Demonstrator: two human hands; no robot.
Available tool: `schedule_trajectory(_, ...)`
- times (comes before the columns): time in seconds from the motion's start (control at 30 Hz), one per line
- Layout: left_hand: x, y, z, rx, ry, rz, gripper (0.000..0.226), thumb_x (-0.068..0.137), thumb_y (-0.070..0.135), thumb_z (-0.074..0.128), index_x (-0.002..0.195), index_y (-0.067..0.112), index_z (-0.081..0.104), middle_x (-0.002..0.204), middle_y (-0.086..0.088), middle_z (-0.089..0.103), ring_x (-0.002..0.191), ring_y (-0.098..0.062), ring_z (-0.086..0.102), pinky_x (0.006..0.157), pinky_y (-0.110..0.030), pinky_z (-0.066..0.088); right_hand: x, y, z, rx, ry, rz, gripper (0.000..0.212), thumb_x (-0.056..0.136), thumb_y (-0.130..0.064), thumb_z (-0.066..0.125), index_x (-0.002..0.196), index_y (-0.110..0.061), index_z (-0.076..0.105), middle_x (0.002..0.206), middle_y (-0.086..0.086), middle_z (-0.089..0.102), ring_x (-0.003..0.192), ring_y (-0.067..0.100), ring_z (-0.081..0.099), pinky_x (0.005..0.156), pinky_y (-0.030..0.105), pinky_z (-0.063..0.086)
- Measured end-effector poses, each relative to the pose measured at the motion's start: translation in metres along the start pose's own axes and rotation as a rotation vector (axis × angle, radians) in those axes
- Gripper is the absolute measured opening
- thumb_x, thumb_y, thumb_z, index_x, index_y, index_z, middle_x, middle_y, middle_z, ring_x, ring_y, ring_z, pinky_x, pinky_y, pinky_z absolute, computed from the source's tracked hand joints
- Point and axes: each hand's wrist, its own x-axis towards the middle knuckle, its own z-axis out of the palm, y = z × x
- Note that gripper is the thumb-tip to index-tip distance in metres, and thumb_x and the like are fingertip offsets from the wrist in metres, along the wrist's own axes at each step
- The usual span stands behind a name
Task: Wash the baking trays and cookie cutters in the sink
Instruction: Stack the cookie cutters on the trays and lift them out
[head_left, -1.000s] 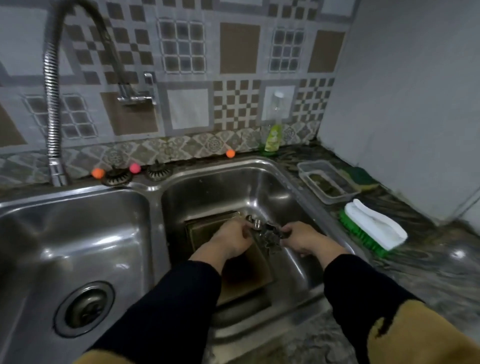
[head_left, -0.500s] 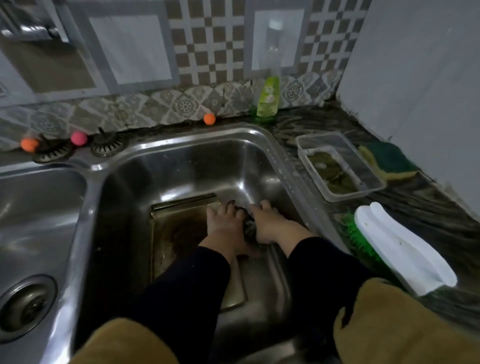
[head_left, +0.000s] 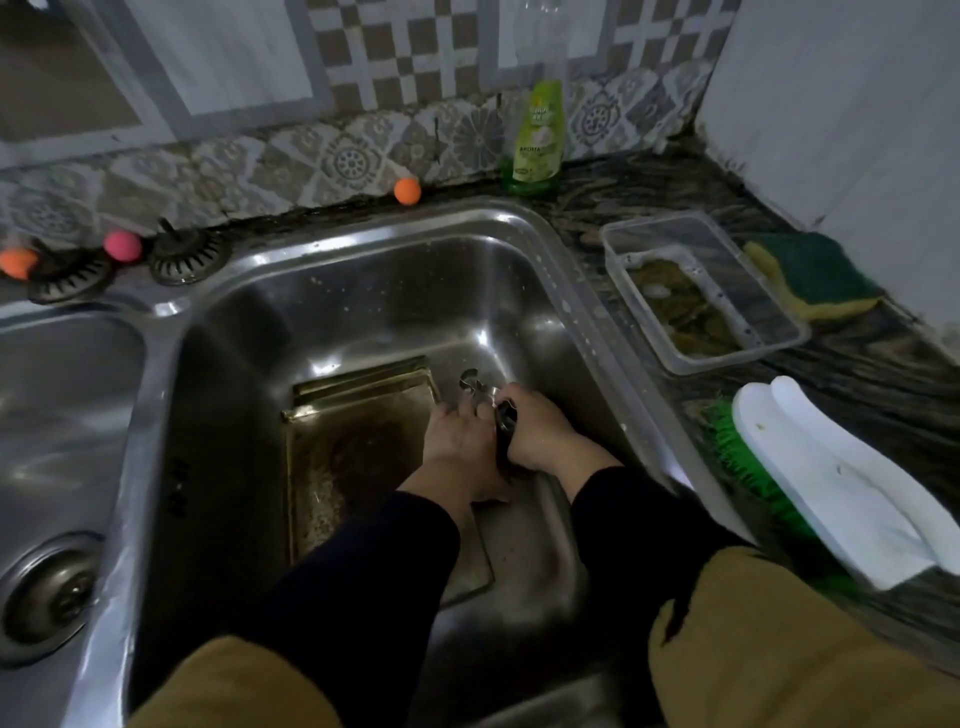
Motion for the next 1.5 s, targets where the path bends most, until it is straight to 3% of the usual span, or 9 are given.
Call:
schedule_trajectory(0.2,-0.007,-0.001,0.005,-0.142,0.037,0.056,0.1,0.065,0.056,0.072,0.143,0.012,0.028,0.136,-0.008,0.041,0.127,-0.022,0.039,0.11,-0.035,0.024,-0.012,0.001,0.002,0.239,0.054,0.117,0.053,0.075,0.008,0.059,0.119,-0.02,0.051,0.118,0.007,0.058,0.106,0.024,0.055,0.088,0.032,0.051)
schedule_trajectory(0.37,-0.011,-0.001,0.009,-0.346,0.103,0.075,0.083,0.065,0.038,0.078,0.134,0.014,0.039,0.127,-0.007,0.045,0.118,-0.025,0.045,0.102,-0.033,0.035,-0.029,0.003,-0.001,0.423,0.076,0.149,0.052,0.073,0.013,0.055,0.105,-0.027,0.048,0.105,0.005,0.058,0.095,0.024,0.057,0.054,0.029,0.046)
schedule_trajectory(0.57,-0.026,-0.002,-0.004,-0.7,0.19,0.058,0.074,0.073,0.022,0.076,0.135,0.01,0.038,0.132,-0.009,0.036,0.126,-0.026,0.036,0.106,-0.032,0.036,-0.05,-0.017,-0.018,0.593,0.104,0.105,0.051,0.077,0.015,0.055,0.099,-0.032,0.049,0.107,0.003,0.056,0.098,0.024,0.058,0.064,0.04,0.058)
schedule_trajectory(0.83,-0.089,-0.044,-0.037,-0.622,0.042,-0.107,0.093,0.073,0.034,0.077,0.146,0.012,0.023,0.144,-0.011,0.026,0.135,-0.03,0.029,0.112,-0.041,0.032,-0.087,-0.063,-0.012,0.396,-0.091,-0.055,0.058,0.075,0.011,0.064,0.112,-0.031,0.049,0.112,0.002,0.052,0.104,0.023,0.055,0.056,0.028,0.054)
schedule_trajectory(1.03,-0.135,-0.076,-0.007,-0.487,-0.264,-0.251,0.084,0.079,0.026,0.074,0.148,0.015,0.027,0.148,-0.01,0.027,0.134,-0.029,0.033,0.11,-0.041,0.035,-0.101,-0.073,0.044,0.088,-0.264,-0.07,0.078,0.08,0.003,0.066,0.144,-0.024,0.03,0.14,0.008,0.041,0.121,0.025,0.047,0.094,0.036,0.048)
schedule_trajectory(1.13,-0.145,-0.081,0.009,-0.45,-0.305,-0.249,0.095,0.078,0.038,0.075,0.151,0.021,0.018,0.153,-0.008,0.019,0.14,-0.031,0.021,0.111,-0.047,0.031,-0.101,-0.07,0.066,-0.063,-0.218,-0.004,0.093,0.086,-0.004,0.061,0.152,-0.034,0.002,0.159,0.008,0.008,0.143,0.03,0.021,0.113,0.043,0.03)
schedule_trajectory(1.23,-0.149,-0.085,0.009,-0.457,-0.252,-0.248,0.103,0.075,0.051,0.073,0.153,0.023,0.011,0.155,-0.006,0.016,0.141,-0.031,0.017,0.11,-0.049,0.029,-0.102,-0.072,0.07,-0.19,-0.201,0.008,0.094,0.09,-0.015,0.058,0.149,-0.037,-0.011,0.161,0.003,0.002,0.147,0.031,0.0,0.117,0.048,0.016)
schedule_trajectory(1.4,-0.152,-0.094,0.008,-0.629,-0.107,-0.382,0.113,0.071,0.067,0.066,0.153,0.027,-0.001,0.155,-0.002,0.002,0.14,-0.032,0.011,0.111,-0.05,0.028,-0.099,-0.07,0.054,-0.182,-0.198,-0.064,0.095,0.085,-0.029,0.065,0.152,-0.032,-0.003,0.16,0.001,0.007,0.147,0.031,-0.005,0.118,0.047,0.012)
schedule_trajectory(1.5,-0.149,-0.098,0.011,-0.794,-0.132,-0.49,0.117,0.073,0.072,0.061,0.152,0.025,-0.012,0.157,-0.001,-0.012,0.144,-0.036,0.001,0.115,-0.052,0.022,-0.09,-0.064,0.05,0.054,-0.171,-0.021,0.077,0.091,-0.034,0.055,0.152,-0.033,0.009,0.16,0.002,0.009,0.147,0.031,0.0,0.117,0.046,0.012)
